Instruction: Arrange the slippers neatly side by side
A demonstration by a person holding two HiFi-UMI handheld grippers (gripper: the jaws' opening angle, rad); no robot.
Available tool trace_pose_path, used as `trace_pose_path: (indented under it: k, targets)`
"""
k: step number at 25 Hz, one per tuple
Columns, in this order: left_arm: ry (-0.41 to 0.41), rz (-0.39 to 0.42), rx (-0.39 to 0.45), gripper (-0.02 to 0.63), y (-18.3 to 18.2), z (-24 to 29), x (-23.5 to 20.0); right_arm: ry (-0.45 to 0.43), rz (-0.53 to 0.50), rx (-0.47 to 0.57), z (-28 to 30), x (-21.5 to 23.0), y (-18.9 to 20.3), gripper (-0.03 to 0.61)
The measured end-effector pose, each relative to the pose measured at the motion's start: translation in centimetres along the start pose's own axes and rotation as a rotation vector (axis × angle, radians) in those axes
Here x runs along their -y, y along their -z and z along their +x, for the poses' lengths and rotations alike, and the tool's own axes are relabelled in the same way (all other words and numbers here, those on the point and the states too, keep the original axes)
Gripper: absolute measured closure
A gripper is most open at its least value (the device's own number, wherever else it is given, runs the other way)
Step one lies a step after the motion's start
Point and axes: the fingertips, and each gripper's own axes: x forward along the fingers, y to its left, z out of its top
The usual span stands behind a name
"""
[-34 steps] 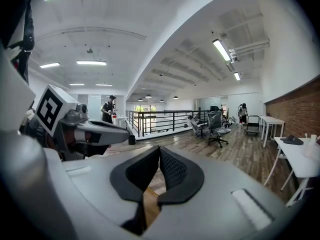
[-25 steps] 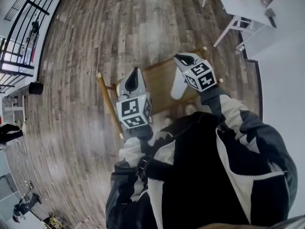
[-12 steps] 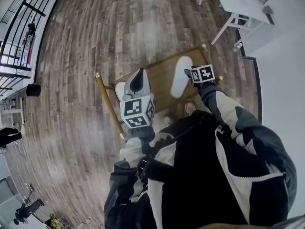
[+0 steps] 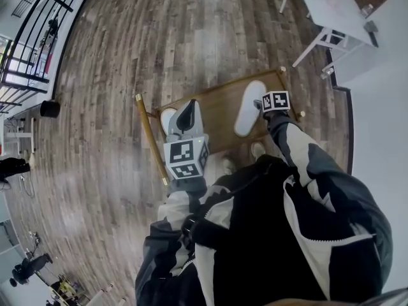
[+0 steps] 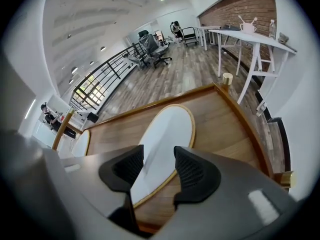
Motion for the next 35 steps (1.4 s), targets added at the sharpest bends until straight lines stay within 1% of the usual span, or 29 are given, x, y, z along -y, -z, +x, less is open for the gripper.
trace_pose_path:
  k: [4,6,7,8,9,15,19,22,26,29,35]
  targets:
    - [-0.019,0.005,-0.010,0.601,0.6,-0.5,-0.6,0.010,-0.001,-0.026,0.9,-0.1,0.3,0.397]
    - [-0.028,-0.002,-0.021,0.601,1.0,-0.8,-1.0,0.016,-0.019,-0.034,1.2,-0.4,0.4,0.441]
    - [-0.033,-0.007,-0.026,0.601,1.1,-0.9,-1.2,0.018,-0.032,-0.037,1.2,-0.5,0.4,0.494]
    - [-0.037,-0.012,-0.029,0.601,1.3,-0.9,-1.4,0.018,-0.042,-0.041,1.3,-0.7,0.4,0.529]
    - [-0.041,-0.014,-0.032,0.601,1.4,-1.0,-1.5,0.017,-0.047,-0.044,1.4,-0.8,0.5,0.544]
    - [-0.048,-0.012,-0.022,0.601,1.2,-1.3,-1.5,0.005,-0.053,-0.042,1.2,-1.1,0.7,0.554]
    - [-0.049,-0.010,-0.013,0.601,1.3,-1.3,-1.6,-0.021,-0.071,0.004,-0.1,-2.2,-0.4,0.552]
    - [-0.052,-0.029,-0.021,0.601,1.7,-1.5,-1.7,-0.078,-0.109,0.062,-1.7,-4.5,-1.9,0.552]
    - [-0.043,-0.043,-0.018,0.601,2.3,-1.8,-1.6,-0.169,-0.114,0.135,-4.2,-8.0,-3.1,0.552]
    - [-0.046,-0.049,-0.010,0.601,2.5,-2.4,-1.8,-0.222,-0.152,0.165,-5.6,-10.8,-3.2,0.552]
    - [-0.077,-0.065,0.015,0.601,2.1,-3.7,-3.2,-0.321,-0.217,0.220,-8.5,-16.4,-3.6,0.552]
